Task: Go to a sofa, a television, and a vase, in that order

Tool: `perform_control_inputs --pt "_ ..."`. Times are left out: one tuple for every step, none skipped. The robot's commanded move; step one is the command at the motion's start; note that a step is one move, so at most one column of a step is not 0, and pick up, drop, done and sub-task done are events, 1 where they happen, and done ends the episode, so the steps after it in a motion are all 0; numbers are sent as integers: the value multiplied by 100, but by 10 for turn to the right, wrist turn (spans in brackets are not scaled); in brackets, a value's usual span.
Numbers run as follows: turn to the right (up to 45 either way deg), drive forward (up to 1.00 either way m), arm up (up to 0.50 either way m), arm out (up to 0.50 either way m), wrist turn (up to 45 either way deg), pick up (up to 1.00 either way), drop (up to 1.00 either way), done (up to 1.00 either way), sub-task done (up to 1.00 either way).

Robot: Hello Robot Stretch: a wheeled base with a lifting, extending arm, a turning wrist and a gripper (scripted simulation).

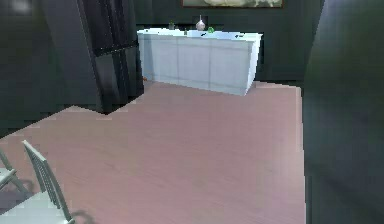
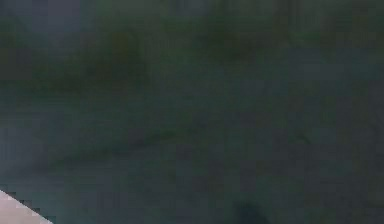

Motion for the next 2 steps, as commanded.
perform_control_inputs --pt "0 100 0 0 0 0 0 0 0" --pt "0 100 0 0 0 0 0 0 0"
